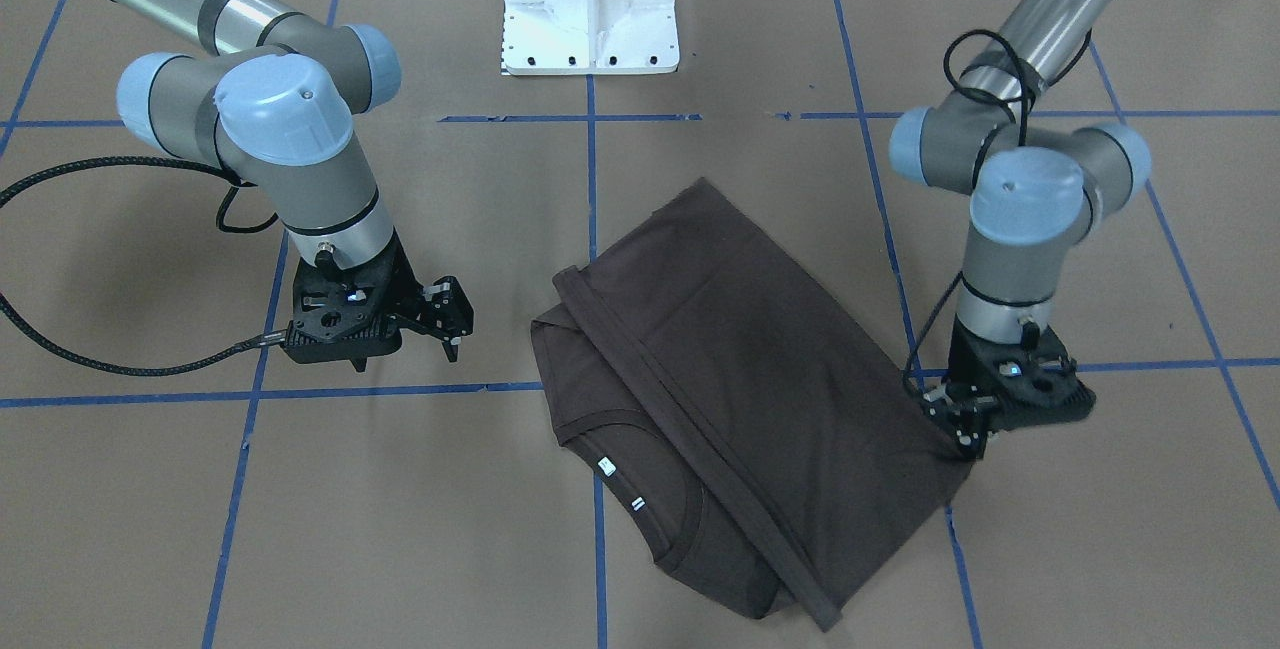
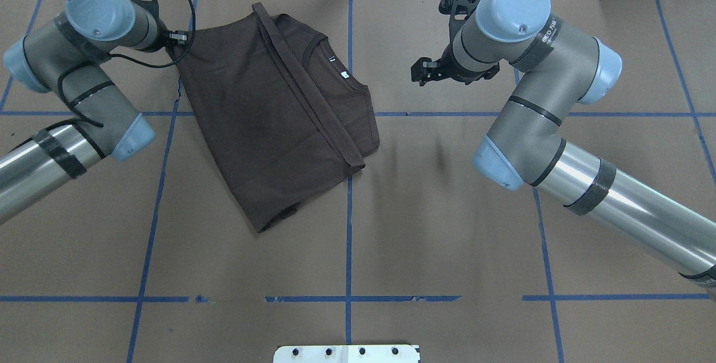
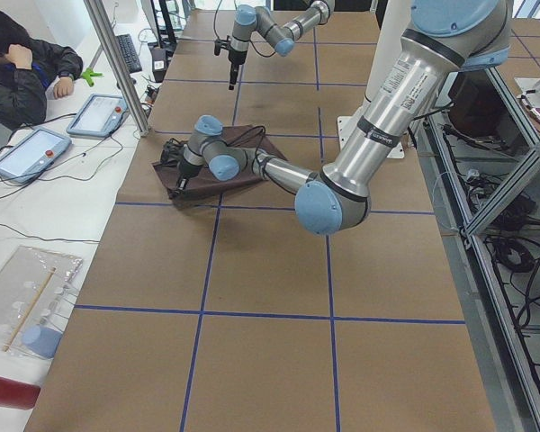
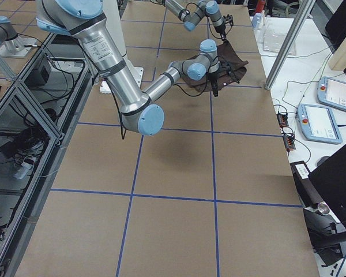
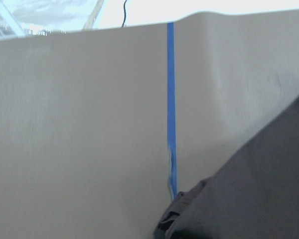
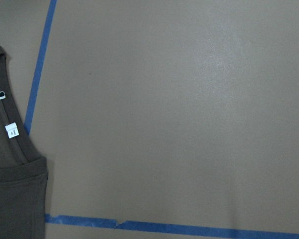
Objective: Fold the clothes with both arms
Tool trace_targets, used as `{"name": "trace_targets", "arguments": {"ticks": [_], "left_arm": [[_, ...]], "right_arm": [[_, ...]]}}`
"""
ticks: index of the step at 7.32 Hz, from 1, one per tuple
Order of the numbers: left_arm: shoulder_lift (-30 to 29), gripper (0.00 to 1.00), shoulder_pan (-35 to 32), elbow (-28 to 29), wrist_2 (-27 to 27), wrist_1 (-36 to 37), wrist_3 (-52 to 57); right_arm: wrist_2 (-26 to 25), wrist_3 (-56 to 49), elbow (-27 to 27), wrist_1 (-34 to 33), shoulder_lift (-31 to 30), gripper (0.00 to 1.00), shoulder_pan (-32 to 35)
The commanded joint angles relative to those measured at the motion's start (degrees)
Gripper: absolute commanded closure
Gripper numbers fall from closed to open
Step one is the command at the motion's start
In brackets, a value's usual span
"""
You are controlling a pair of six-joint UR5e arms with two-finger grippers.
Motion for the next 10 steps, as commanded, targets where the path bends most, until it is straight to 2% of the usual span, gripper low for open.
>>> {"name": "trace_targets", "arguments": {"ticks": [1,2,3,4,5,7,8,9,10], "left_arm": [[-4.5,1.00,-2.3,10.5,-0.2,-7.0,2.8],[-3.1,0.01,-2.5,8.4,-0.8,-7.3,4.4],[0.3,0.00,-2.6,0.9,-1.3,-7.4,6.1],[3.5,0.00,-3.0,-4.8,-8.7,-7.7,6.1],[6.0,0.00,-3.1,-8.8,-17.3,-8.9,5.6],[12.1,0.00,-3.0,-16.8,-18.0,-9.2,5.6],[13.9,0.00,-3.1,-18.6,-18.0,-9.2,5.7],[14.7,0.00,-3.1,-19.2,-18.0,-9.3,5.8],[15.2,0.00,-3.1,-19.6,-18.1,-9.3,5.8]], "right_arm": [[0.1,0.0,2.4,-0.3,-1.3,0.00,0.1],[0.1,0.2,2.5,-0.3,-1.5,0.00,-0.2],[0.0,1.0,2.1,-0.3,-0.6,0.00,-1.5],[-0.5,4.8,1.5,-0.3,1.3,0.00,-3.0],[-4.6,11.4,-0.2,-0.3,4.3,0.04,-5.3],[-8.2,22.2,-8.9,-0.2,12.3,0.20,-8.4],[-12.7,23.8,-12.7,0.0,15.1,0.22,-9.9],[-14.0,24.7,-17.3,2.0,18.0,0.22,-10.7],[-15.5,25.9,-24.8,7.6,20.9,0.22,-11.5]]}}
